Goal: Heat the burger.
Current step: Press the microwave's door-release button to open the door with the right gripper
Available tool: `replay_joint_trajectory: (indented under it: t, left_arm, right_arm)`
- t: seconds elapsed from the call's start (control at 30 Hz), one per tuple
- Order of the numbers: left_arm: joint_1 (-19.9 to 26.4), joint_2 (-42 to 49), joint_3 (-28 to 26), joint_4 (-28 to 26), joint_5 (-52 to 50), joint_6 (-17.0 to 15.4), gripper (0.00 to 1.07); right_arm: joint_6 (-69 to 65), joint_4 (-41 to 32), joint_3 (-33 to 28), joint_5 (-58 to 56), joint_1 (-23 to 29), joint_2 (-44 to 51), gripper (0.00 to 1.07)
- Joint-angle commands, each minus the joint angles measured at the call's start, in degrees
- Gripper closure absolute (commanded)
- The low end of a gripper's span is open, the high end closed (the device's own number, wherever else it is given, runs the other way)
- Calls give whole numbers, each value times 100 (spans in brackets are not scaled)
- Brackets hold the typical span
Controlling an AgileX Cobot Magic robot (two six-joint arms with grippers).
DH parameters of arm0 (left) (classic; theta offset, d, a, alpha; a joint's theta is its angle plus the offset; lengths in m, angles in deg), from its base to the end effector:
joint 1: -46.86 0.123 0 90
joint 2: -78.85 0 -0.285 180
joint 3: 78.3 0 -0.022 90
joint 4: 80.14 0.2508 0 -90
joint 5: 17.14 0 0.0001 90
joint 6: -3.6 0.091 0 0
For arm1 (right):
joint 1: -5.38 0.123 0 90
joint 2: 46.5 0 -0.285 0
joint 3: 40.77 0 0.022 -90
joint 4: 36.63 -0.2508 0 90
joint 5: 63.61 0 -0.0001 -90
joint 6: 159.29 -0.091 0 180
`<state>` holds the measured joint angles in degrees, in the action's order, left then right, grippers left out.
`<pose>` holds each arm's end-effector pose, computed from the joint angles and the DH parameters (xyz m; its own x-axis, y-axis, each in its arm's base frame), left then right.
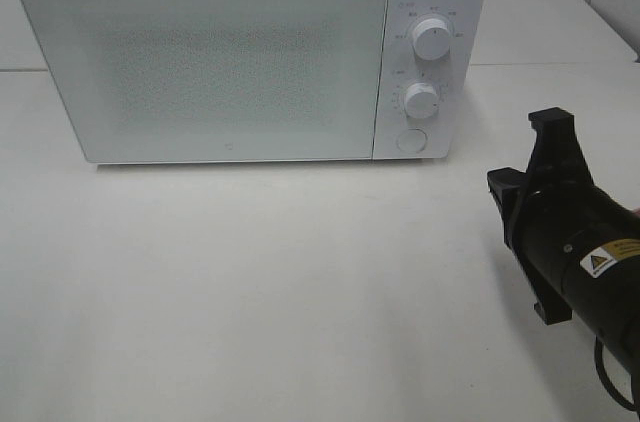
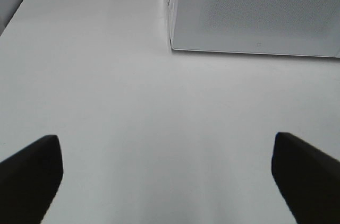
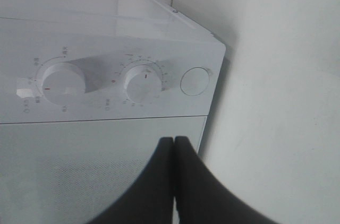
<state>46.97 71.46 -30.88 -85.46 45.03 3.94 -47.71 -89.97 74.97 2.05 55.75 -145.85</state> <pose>-0.0095 -0.0075 0.2811 -0.4544 -0.0382 -0.8900 0.0542 0.9960 -0.0705 0.1764 0.1088 0.1477 -0.0599 0.9888 -0.1365 0.2357 0.1469 0.9606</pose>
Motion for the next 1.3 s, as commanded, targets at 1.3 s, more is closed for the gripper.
replay_joint_trajectory:
  t: [1.3]
  left_arm:
    - [-29, 120, 11, -6, -80, 0, 7]
  right_arm:
    - [-556, 1243, 2131, -1100, -1409, -1919, 107]
